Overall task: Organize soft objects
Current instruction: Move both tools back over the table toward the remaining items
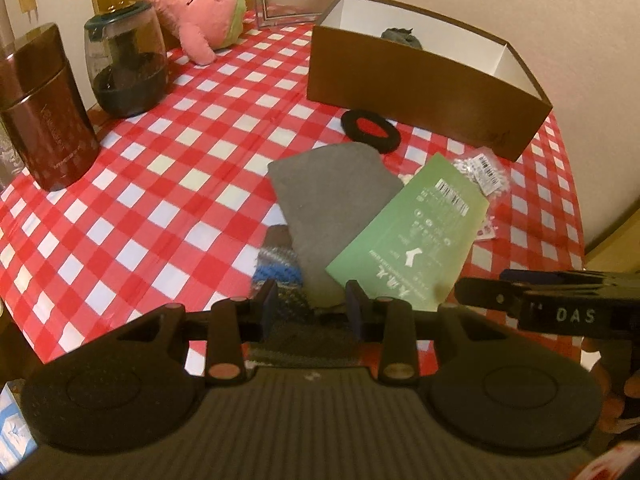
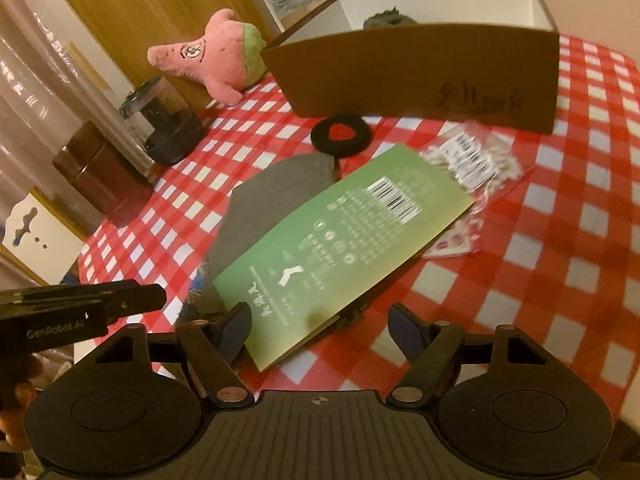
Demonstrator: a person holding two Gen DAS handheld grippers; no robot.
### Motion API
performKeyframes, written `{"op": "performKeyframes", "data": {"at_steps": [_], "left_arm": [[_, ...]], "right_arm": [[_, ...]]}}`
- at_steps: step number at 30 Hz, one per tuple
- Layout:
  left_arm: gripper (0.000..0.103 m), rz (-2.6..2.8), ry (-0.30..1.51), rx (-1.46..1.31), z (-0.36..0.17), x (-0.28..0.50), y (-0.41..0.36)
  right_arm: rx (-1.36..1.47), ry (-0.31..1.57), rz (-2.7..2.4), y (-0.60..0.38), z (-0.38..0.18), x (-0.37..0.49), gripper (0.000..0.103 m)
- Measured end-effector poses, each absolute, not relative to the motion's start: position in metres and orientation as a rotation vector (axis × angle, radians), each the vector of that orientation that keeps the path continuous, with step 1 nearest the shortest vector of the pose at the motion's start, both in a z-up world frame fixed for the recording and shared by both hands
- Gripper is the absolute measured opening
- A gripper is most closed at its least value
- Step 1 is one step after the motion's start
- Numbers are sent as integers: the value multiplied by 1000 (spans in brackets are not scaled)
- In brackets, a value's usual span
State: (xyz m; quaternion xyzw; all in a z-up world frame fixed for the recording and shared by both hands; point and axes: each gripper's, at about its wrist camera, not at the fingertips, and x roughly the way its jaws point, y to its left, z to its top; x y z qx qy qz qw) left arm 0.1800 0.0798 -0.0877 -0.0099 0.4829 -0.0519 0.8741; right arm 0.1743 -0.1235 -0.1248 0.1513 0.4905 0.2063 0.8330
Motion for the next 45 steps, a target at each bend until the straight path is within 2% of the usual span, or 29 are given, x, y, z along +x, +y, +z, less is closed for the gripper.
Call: {"op": "performKeyframes", "data": {"at_steps": [8,21,24,26,28,31,34,38,42,45], "left_arm": [[33,-111,1036,-35,-100,182,86],[33,-96,1054,-41,-106,190,83],[33,-87,1058,-41,-106,189,83],[33,-81,1059,-42,-105,188,84],[33,-75,1056,-43,-104,187,83],[33,-73,1049,-49,-102,186,83],[33,-73,1038,-50,-98,186,82],[33,-81,1025,-55,-93,185,80],[33,-90,1013,-68,-90,183,78],[33,-94,1007,-77,-90,181,78]], "right_arm": [[400,1061,417,-119,-145,182,62],[728,1055,309,-147,-182,205,57],[836,1039,307,-156,-189,209,44],[859,1037,304,-160,-190,212,25],[884,1005,322,-167,-187,212,15],[881,959,354,-175,-174,211,10],[817,903,389,-176,-152,214,8],[586,875,421,-166,-115,218,6],[109,760,410,-138,-74,204,4],[-212,694,445,-110,-65,185,4]]}}
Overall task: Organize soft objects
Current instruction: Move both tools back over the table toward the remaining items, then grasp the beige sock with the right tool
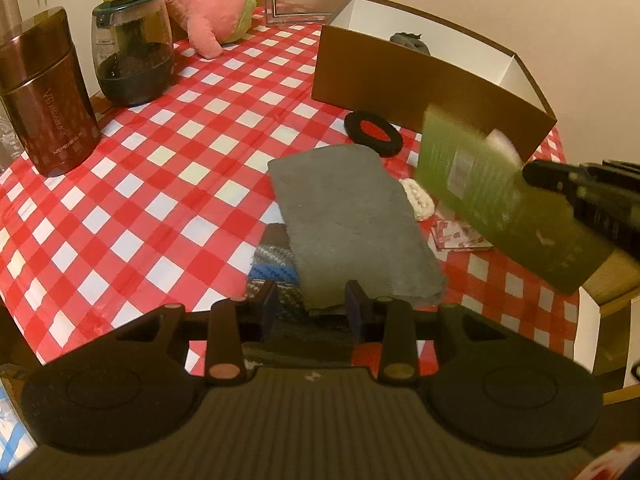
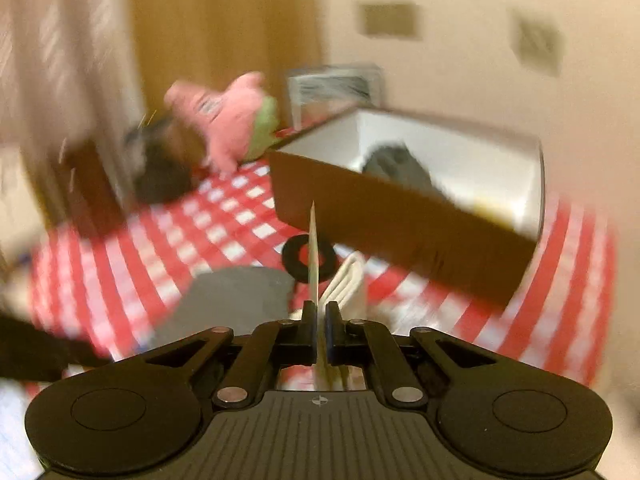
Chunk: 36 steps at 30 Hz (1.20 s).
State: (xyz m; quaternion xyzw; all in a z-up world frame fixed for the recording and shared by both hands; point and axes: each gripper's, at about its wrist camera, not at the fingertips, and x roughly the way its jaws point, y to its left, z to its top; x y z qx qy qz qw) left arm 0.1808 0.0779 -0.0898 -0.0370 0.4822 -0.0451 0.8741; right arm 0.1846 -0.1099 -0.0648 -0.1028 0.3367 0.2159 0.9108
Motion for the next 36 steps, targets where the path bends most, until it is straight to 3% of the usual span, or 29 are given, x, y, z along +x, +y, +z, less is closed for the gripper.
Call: {"op": "performKeyframes", "data": {"at_steps": [7,9,11,13,20,25,31,34,36], "left_arm": [[33,-88,1006,-93,-89,174,82],[33,-83,1006,-95,-90,172,84],[33,-78,1012,-102,-92,172,87],[33,-73,1016,-112,-93,172,88],[33,-75,1018,-110,-98,182,86],[33,-72,1033,-105,-106,193,81],[33,-68,1053,-103,-112,201,75],[33,-67,1056,-102,-113,203,73],[33,-64,1058,-101,-114,204,72]], "right_arm": [[-228,877,646,-79,-92,153,10],[-169,902,639,-83,-94,154,23],[-124,907,609,-93,-97,159,53],[-115,898,563,-101,-100,164,60],[-69,962,508,-120,-131,194,61],[-61,960,497,-125,-150,208,74],[-83,957,540,-116,-163,220,74],[-92,954,557,-114,-167,222,71],[-102,940,563,-113,-167,220,59]]}}
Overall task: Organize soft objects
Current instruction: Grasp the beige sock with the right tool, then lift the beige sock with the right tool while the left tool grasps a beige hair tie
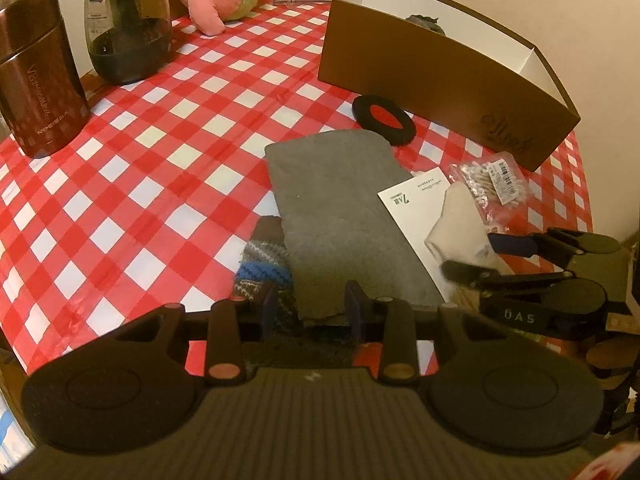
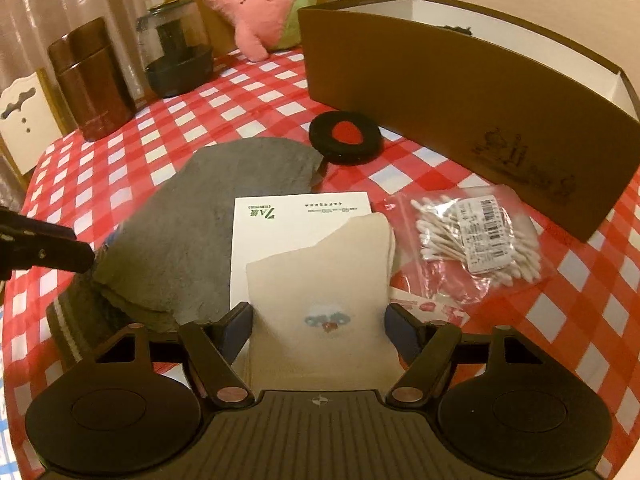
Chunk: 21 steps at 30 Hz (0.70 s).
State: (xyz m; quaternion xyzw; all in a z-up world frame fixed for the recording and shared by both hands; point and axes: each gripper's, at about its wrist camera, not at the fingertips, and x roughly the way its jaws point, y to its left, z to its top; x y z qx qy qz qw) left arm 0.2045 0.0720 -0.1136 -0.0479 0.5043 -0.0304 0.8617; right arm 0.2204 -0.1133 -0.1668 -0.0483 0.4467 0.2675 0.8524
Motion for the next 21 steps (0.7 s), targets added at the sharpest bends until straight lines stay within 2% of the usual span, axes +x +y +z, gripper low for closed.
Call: {"op": "performKeyframes", "data": {"at_steps": [2,4,8,21], "left_arm": [[33,-65,1056,-102,-114,205,72],[33,-67,1055,-100,-113,207,70],[33,-82,1043,-93,-110,212,65],[33,-155,957,-47,-91,238,40]], "right_arm": [[-138,923,554,-114,-164,219,34],[-133,917,566,-118,-163,219,27],[-130,876,579,-126,-150,213,24],[-74,773,539,-159,-86,206,24]]}}
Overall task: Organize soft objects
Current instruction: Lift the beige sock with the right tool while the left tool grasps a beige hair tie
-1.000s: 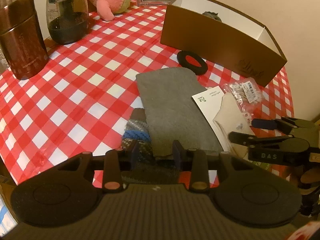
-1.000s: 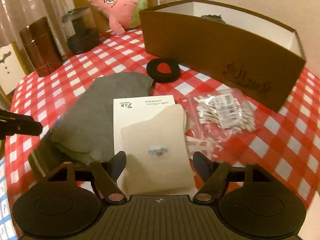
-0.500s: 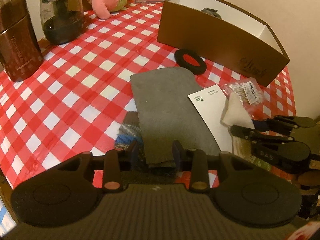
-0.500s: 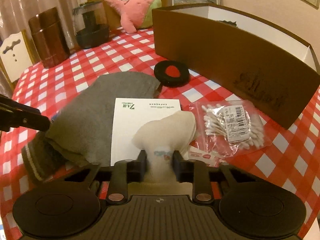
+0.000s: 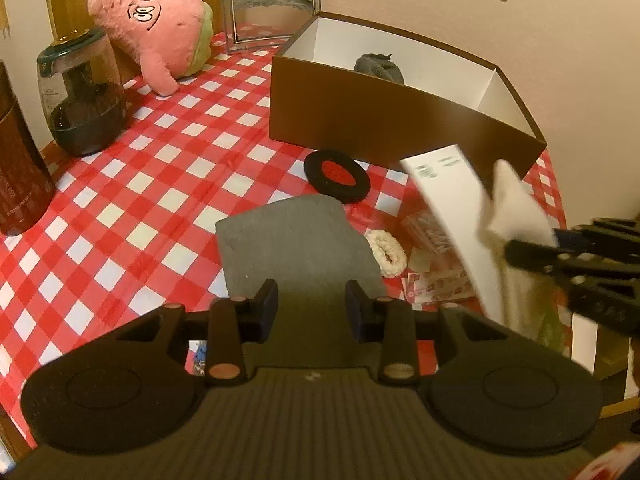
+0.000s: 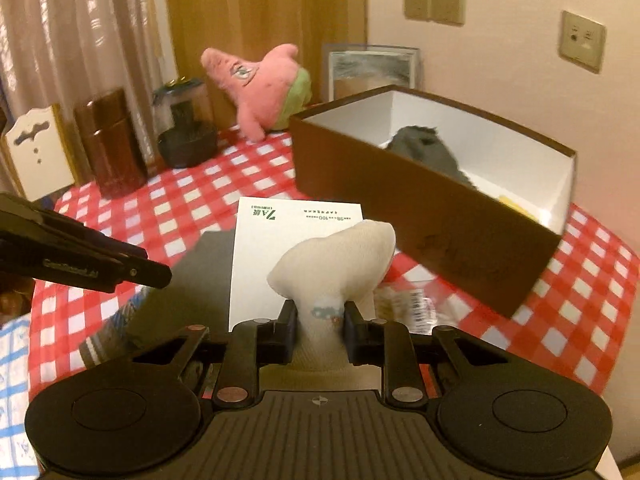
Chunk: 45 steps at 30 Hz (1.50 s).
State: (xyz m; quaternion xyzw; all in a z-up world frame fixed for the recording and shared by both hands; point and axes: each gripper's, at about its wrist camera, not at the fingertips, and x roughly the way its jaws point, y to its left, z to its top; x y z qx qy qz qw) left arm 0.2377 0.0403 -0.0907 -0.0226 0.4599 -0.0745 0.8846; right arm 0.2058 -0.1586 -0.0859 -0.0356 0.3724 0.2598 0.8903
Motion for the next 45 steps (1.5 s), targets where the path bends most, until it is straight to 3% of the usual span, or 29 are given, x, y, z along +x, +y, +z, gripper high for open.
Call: {"op": "performKeyframes", "data": {"at_steps": [19,26,36,38,40,45], "left_arm": [[33,-328,920,70,-122,334,-14],[33,-425,1033,174,-157,331,-41],[37,-437,1010,265,-175,325,-59],[32,-442,1005,274,-175,323,-59],[3,-461,1003,264,-174,321,-58],[1,-456,1004,268,-170,314,-59]], "right_arm": [[26,736,316,-234,-72,219,24],[66,759,251,-250,-77,220,24],[68,788,245,-249,-83,220,24],[63,790,248,-248,-83,221,24],[61,796,249,-247,-84,221,24],[74,804,256,-249,-84,222,24]]}}
